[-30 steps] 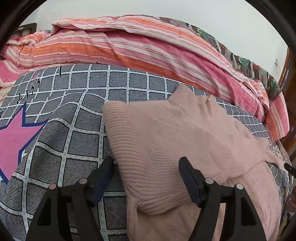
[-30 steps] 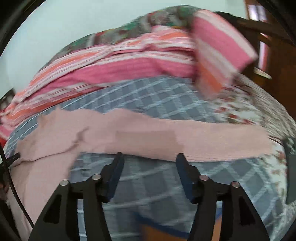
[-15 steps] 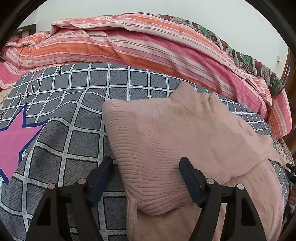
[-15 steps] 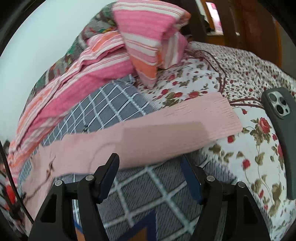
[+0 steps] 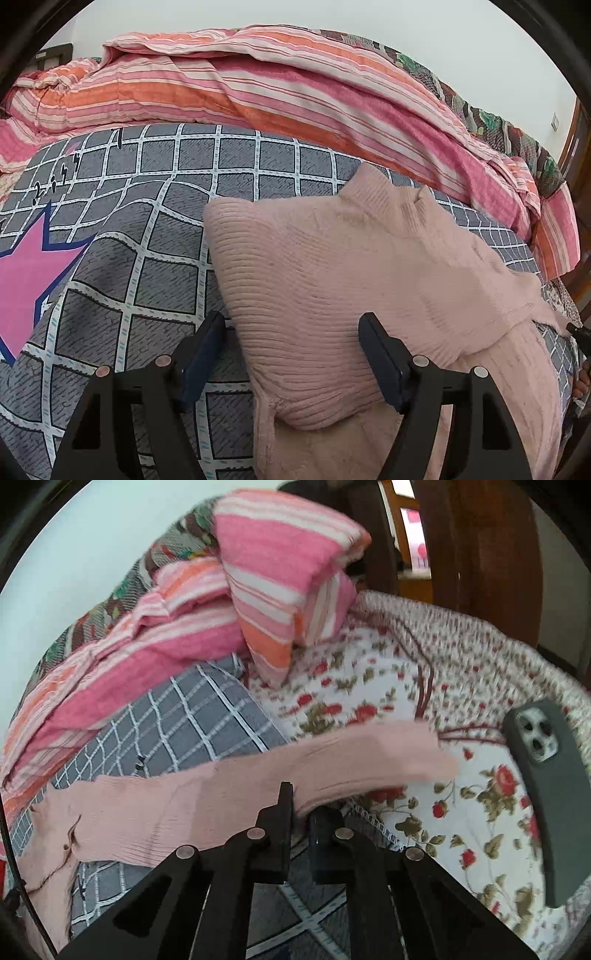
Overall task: Fold small clothes
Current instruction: 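Grasp the other sleeve with the right gripper, fold it across the body, release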
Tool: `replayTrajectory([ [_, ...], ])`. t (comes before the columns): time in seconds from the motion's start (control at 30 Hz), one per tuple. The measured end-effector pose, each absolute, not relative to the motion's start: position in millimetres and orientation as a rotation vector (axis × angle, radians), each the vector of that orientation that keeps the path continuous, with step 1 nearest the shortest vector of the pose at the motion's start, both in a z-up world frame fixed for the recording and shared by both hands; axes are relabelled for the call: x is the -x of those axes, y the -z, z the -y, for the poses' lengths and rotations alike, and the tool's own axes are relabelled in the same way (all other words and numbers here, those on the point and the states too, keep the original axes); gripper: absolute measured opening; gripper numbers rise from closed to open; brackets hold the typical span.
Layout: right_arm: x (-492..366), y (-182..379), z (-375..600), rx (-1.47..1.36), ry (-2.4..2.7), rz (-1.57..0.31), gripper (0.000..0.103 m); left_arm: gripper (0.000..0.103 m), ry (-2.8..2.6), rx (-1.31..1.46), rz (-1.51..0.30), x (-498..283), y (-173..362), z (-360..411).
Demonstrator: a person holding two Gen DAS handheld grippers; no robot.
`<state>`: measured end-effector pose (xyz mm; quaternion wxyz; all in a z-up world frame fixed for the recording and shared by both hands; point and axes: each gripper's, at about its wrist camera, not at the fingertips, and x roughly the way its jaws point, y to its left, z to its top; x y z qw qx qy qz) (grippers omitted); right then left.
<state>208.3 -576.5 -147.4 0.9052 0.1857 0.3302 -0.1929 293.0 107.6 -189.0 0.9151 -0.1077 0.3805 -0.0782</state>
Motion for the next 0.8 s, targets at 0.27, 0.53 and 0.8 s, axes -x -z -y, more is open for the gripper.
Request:
replayTrajectory([
  [0.27, -198.7, 79.3, 512.9, -0.209, 0.394, -0.589, 0.007, 0.076, 0.17, 0.275, -0.762, -286.6, 186.4, -116.5],
  [0.53, -216.7, 22.3, 390.4, -0.028, 0.302, -0.509, 0.007, 0.077, 0.127, 0.352, -0.744, -253.0, 176.4, -142.6],
  [0.8, -263.4, 12.7, 234.3, 0.045, 0.046, -0.512, 0.006, 0.078, 0.089, 0.295, -0.716, -206.3, 166.5, -172.6],
])
